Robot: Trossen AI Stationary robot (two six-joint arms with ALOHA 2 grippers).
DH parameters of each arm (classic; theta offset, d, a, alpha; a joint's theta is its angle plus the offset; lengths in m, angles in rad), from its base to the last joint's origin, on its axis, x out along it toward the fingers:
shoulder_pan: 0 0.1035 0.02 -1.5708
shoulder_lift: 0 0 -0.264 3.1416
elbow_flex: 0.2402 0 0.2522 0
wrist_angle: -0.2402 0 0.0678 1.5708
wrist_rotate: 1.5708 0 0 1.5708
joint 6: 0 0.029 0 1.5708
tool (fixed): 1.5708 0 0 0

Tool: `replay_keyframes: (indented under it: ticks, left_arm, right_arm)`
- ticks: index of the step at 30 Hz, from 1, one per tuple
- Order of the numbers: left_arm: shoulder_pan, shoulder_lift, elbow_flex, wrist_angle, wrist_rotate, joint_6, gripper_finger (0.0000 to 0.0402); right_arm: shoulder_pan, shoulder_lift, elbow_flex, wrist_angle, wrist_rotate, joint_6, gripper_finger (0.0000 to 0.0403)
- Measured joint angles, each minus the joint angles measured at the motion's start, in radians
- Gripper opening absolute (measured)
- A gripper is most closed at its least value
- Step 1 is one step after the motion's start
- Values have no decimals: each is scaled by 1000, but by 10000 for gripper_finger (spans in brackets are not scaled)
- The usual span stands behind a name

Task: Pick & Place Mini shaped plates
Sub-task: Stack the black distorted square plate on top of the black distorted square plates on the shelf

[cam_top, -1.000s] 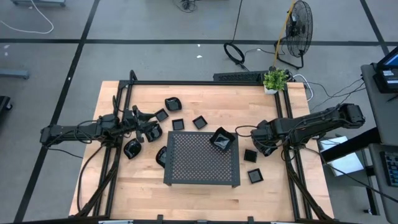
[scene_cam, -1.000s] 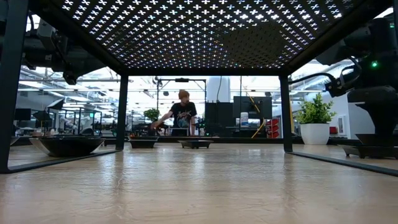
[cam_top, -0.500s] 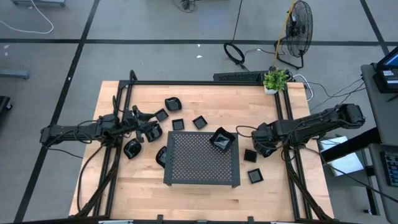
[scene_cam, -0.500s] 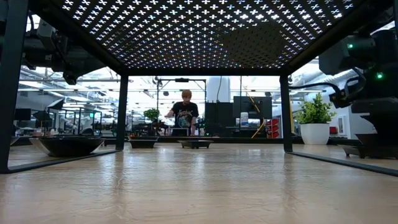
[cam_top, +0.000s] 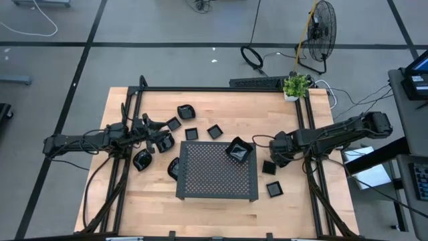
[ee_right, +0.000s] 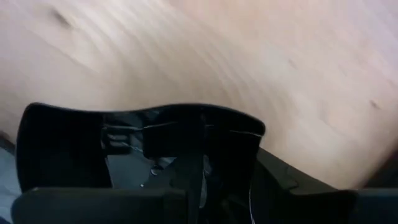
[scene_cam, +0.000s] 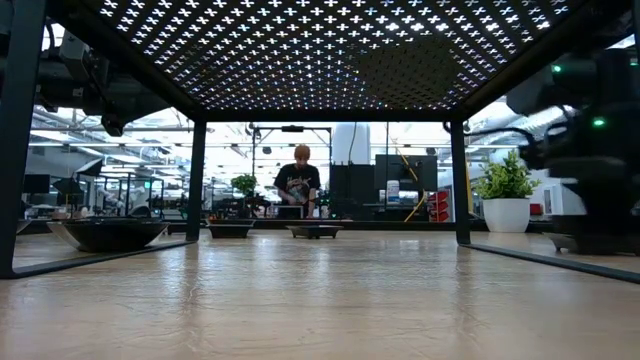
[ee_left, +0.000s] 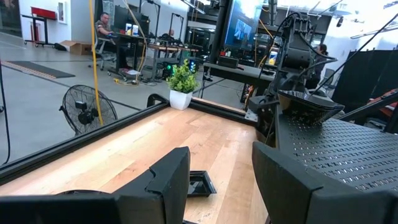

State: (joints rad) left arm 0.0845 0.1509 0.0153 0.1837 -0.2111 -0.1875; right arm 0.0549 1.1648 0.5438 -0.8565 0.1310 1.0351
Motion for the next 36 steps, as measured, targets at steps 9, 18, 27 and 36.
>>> replay_keyframes:
  ticks: [9,18,27,36]
  left_arm:
    - [0,0,0,0,0,0,177]
    - [0,0,0,0,0,0,177]
    - [0,0,0,0,0,0,177]
    - [0,0,0,0,0,0,177]
  right_arm:
    - [-102,0,0,169,81,-103,93]
    - [-128,0,0,141,74,-197,93]
    - [-128,0,0,135,24,-211,93]
    - [-128,-46,0,126,26,-182,93]
